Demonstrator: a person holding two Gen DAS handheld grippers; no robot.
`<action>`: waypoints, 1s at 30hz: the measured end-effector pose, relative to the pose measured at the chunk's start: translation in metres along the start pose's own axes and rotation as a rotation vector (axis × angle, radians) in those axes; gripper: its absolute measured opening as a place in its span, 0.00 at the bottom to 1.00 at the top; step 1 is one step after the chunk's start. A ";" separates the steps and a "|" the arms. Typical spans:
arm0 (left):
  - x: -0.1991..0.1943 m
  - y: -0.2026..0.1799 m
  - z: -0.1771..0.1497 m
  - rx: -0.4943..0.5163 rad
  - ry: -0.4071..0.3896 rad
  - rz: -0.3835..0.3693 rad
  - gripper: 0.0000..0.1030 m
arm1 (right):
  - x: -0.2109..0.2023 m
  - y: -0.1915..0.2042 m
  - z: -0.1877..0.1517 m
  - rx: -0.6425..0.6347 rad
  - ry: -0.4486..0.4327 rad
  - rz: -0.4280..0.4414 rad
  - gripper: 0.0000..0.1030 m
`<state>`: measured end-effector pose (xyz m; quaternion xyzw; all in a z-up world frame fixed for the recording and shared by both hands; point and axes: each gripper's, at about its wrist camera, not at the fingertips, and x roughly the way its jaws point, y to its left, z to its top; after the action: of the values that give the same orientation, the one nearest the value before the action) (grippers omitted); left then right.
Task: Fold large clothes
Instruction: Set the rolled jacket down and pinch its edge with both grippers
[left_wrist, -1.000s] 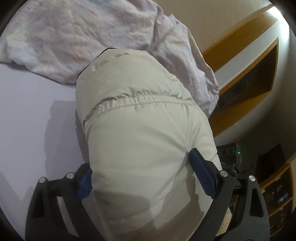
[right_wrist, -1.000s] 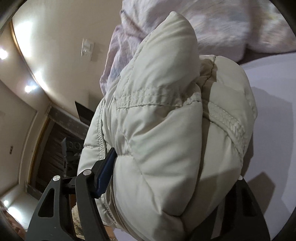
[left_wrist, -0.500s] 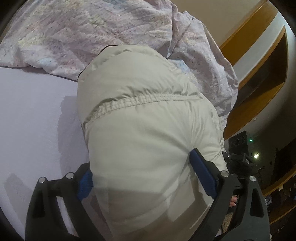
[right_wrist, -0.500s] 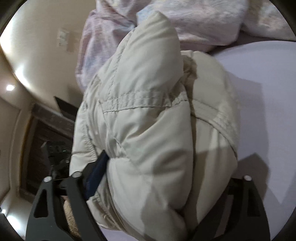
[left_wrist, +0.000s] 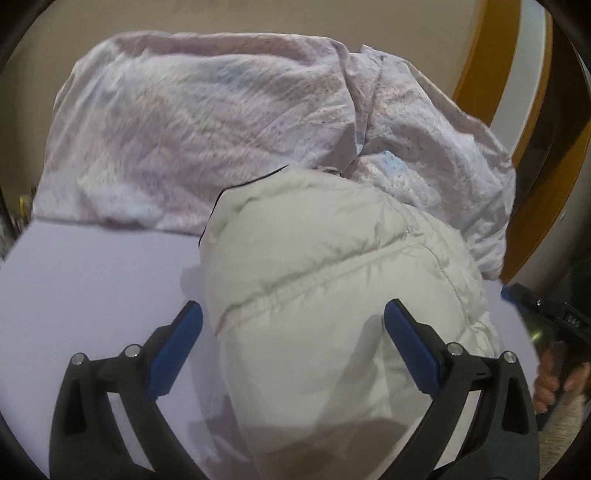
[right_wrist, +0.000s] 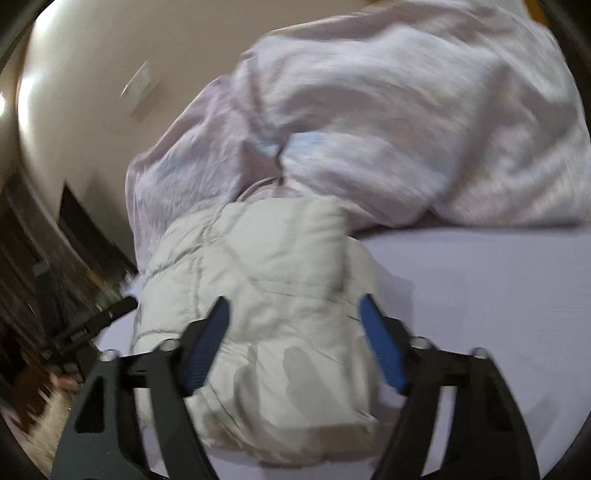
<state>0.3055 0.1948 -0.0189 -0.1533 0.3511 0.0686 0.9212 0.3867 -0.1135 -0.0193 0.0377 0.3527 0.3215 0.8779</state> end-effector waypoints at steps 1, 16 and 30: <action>0.002 -0.003 0.001 0.015 0.000 0.013 0.95 | 0.009 0.013 0.006 -0.039 0.002 -0.023 0.54; 0.053 -0.044 0.005 0.175 -0.025 0.110 0.98 | 0.103 0.040 0.016 -0.236 0.008 -0.185 0.41; 0.077 -0.039 -0.004 0.185 -0.036 0.148 0.98 | 0.127 0.028 0.007 -0.179 0.039 -0.131 0.42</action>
<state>0.3693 0.1585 -0.0636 -0.0399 0.3497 0.1063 0.9300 0.4451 -0.0148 -0.0815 -0.0705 0.3414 0.2943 0.8899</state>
